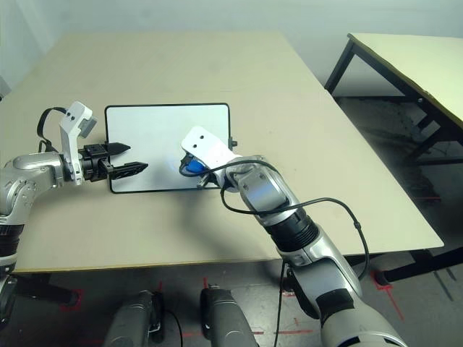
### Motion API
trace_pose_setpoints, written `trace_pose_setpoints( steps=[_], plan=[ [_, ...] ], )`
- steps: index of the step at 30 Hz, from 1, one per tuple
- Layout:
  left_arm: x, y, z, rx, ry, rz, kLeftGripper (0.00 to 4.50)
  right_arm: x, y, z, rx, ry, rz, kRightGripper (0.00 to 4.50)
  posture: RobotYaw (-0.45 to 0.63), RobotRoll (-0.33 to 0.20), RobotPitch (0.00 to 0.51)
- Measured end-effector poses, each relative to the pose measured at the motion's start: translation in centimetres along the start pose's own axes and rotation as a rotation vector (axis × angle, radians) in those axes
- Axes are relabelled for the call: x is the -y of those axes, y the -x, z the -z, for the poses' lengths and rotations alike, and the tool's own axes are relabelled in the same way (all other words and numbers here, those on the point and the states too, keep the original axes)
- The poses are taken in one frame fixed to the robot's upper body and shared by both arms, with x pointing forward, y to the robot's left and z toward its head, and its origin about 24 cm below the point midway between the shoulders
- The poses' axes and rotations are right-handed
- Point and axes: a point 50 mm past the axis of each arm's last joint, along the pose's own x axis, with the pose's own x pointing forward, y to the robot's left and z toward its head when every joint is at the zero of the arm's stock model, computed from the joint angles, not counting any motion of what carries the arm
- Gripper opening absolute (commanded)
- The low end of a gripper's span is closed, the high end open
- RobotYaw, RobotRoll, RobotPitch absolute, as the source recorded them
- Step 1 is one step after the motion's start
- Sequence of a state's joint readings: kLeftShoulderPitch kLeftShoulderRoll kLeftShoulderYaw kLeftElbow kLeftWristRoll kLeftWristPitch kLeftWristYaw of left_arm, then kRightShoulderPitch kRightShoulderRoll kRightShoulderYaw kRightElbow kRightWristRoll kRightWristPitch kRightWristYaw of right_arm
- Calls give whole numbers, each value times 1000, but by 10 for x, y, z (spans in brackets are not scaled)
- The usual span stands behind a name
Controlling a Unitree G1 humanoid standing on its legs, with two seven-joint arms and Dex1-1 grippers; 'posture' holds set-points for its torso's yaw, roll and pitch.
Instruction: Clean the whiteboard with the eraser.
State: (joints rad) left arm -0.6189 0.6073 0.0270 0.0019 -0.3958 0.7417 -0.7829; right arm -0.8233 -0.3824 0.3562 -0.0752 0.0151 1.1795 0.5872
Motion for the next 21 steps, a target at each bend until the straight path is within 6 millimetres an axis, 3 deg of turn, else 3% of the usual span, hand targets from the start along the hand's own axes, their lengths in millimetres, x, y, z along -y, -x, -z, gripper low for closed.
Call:
trace_pose_setpoints(
  steps=[2, 5, 7, 8, 10, 12, 15, 21],
  plan=[
    [-7, -1, -15, 109, -38, -64, 4500, 18, 8, -25, 99, -55, 66, 563, -46, 0, 128],
    [-26, 10, -50, 359, -101, -249, 4500, 66, 44, -78, 353, -152, 272, 563, -47, 0, 123],
    [-45, 32, -68, 523, -128, -439, 4500, 102, 75, -93, 478, -230, 442, 563, -49, 0, 120],
    [-52, 42, -71, 570, -129, -510, 4500, 113, 84, -90, 500, -256, 501, 563, -50, 0, 118],
    [-69, 62, -67, 636, -127, -681, 4500, 135, 88, -67, 467, -342, 604, 563, -48, 0, 117],
    [-84, 79, -54, 646, -109, -816, 4500, 142, 76, -33, 366, -415, 643, 563, -47, 0, 115],
    [-99, 94, -21, 585, -59, -942, 4500, 133, 48, 28, 151, -519, 617, 563, -43, 0, 113],
    [-101, 89, 27, 435, 22, -940, 4500, 102, 29, 63, 19, -601, 544, 563, -36, 0, 117]
  ],
)
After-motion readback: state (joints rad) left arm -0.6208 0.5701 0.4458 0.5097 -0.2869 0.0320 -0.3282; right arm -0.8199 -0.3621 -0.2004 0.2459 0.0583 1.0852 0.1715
